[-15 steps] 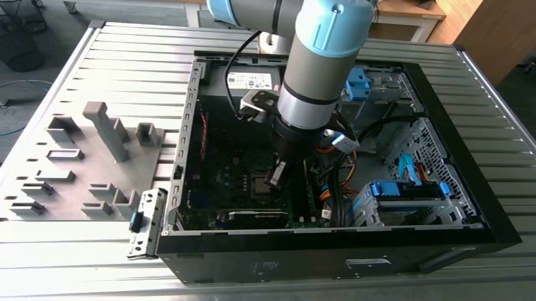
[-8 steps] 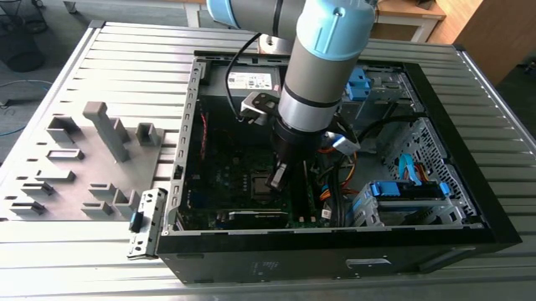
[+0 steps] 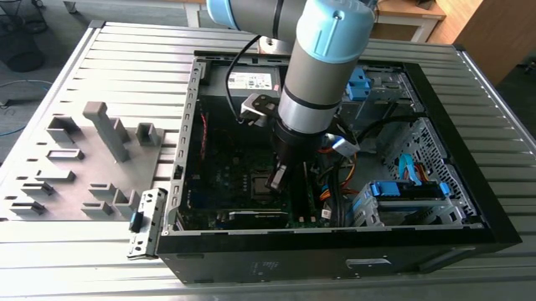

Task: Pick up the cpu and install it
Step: 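Install the first cpu locking lever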

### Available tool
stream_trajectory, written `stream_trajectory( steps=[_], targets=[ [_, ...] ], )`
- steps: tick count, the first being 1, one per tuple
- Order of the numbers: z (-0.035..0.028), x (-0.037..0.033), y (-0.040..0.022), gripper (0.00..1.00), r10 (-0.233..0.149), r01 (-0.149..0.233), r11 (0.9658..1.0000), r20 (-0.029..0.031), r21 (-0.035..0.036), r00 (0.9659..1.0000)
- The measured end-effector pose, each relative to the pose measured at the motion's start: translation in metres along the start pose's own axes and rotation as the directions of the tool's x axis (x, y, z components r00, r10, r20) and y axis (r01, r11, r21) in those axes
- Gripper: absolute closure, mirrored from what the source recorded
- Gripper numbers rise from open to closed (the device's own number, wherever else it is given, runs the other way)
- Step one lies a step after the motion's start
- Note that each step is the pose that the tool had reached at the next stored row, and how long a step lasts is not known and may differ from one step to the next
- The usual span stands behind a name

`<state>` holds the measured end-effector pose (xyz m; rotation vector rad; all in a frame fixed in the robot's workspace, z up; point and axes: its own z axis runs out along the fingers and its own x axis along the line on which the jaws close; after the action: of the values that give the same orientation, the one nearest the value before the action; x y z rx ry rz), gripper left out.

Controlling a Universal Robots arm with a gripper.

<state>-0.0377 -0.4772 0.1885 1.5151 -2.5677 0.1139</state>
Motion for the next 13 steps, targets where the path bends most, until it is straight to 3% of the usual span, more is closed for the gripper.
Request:
stream_trajectory(
  steps=[13],
  targets=[
    [0.0012, -0.0013, -0.0016, 0.89, 0.0, 0.0, 1.0, 0.0009, -0.0002, 1.0]
  ],
)
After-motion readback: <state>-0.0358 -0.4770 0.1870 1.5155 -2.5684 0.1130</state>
